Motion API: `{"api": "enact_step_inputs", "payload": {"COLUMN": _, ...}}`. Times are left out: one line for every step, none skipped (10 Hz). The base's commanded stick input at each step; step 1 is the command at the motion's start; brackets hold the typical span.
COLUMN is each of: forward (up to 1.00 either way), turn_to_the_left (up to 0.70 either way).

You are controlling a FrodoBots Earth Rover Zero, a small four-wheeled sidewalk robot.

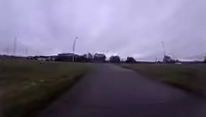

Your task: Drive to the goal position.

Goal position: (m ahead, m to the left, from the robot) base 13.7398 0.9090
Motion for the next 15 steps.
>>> {"api": "enact_step_inputs", "payload": {"forward": 1.0, "turn_to_the_left": 0.0}}
{"api": "enact_step_inputs", "payload": {"forward": 1.0, "turn_to_the_left": 0.0}}
{"api": "enact_step_inputs", "payload": {"forward": 1.0, "turn_to_the_left": 0.0}}
{"api": "enact_step_inputs", "payload": {"forward": 1.0, "turn_to_the_left": 0.0}}
{"api": "enact_step_inputs", "payload": {"forward": 1.0, "turn_to_the_left": 0.0}}
{"api": "enact_step_inputs", "payload": {"forward": 1.0, "turn_to_the_left": 0.0}}
{"api": "enact_step_inputs", "payload": {"forward": 1.0, "turn_to_the_left": 0.0}}
{"api": "enact_step_inputs", "payload": {"forward": 1.0, "turn_to_the_left": 0.0}}
{"api": "enact_step_inputs", "payload": {"forward": 1.0, "turn_to_the_left": 0.0}}
{"api": "enact_step_inputs", "payload": {"forward": 1.0, "turn_to_the_left": 0.0}}
{"api": "enact_step_inputs", "payload": {"forward": 1.0, "turn_to_the_left": 0.0}}
{"api": "enact_step_inputs", "payload": {"forward": 1.0, "turn_to_the_left": 0.0}}
{"api": "enact_step_inputs", "payload": {"forward": 1.0, "turn_to_the_left": 0.0}}
{"api": "enact_step_inputs", "payload": {"forward": 1.0, "turn_to_the_left": 0.0}}
{"api": "enact_step_inputs", "payload": {"forward": 1.0, "turn_to_the_left": 0.0}}
